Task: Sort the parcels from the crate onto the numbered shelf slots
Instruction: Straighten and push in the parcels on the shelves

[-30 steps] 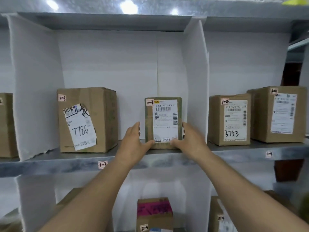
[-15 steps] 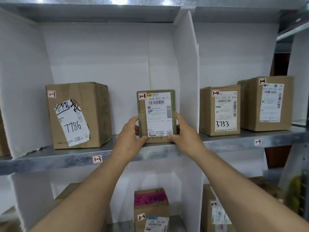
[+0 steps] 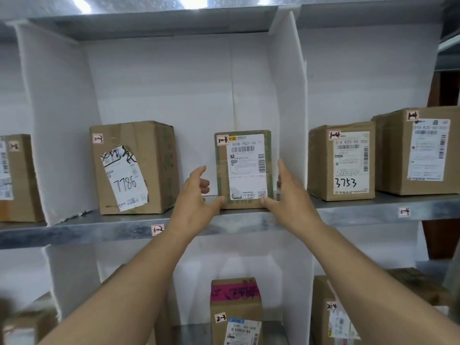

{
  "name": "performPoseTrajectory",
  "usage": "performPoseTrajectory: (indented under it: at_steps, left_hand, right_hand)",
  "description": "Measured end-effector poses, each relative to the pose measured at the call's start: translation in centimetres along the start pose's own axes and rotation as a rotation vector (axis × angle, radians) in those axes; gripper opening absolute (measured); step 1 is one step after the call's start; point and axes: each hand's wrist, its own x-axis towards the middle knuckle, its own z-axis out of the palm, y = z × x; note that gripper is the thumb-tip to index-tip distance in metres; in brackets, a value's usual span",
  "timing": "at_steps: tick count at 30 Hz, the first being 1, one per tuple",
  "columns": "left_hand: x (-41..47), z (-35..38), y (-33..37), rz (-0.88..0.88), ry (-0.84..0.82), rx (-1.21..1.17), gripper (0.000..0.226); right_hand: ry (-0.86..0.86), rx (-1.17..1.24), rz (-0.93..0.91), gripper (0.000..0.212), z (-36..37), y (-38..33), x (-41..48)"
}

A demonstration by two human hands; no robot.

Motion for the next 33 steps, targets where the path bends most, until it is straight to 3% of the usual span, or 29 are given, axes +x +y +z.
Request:
performPoseTrajectory:
  at_steps: [6, 12, 16, 21, 24, 27, 33]
  left_hand:
    - [-2.0, -5.3, -2.0, 0.163, 0.216, 0.205, 0.061]
    - [-1.4, -11.6, -6.5, 0.068, 0.317, 0.32, 0.064]
    - [-0.5, -15.0, -9.4, -0.006, 0.254, 0.315, 0.08]
    - [2.1, -17.3, -12.9, -0.132, 0.063, 0.217, 0.099]
    - [2.9, -17.5, -14.2, -0.155, -0.045, 0.108, 0.087]
    - [3.0, -17.2, -14.8, -0.125, -0.052, 0.071, 0.074]
    - [1.9, -17.1, -15.0, -0.032, 0.008, 0.09, 0.094]
  right_hand:
    - [0.136, -0.101, -0.209, 0.08, 0.0, -3.8, -1.8]
    - [0.059, -0.054, -0.226, 0.068, 5.2, -9.3, -1.0]
    - [-0.034, 0.021, -0.113, 0.072, 9.8, -12.3, 0.3]
    - [-0.107, -0.032, 0.037, 0.068, 14.5, -15.5, 1.6]
    - [-0.101, -0.036, 0.105, 0.066, 16.4, -16.4, 1.8]
    - [-0.077, -0.028, 0.146, 0.067, 17.0, -16.7, 1.7]
    - [-0.015, -0.005, 0.143, 0.102, 16.5, -16.5, 0.6]
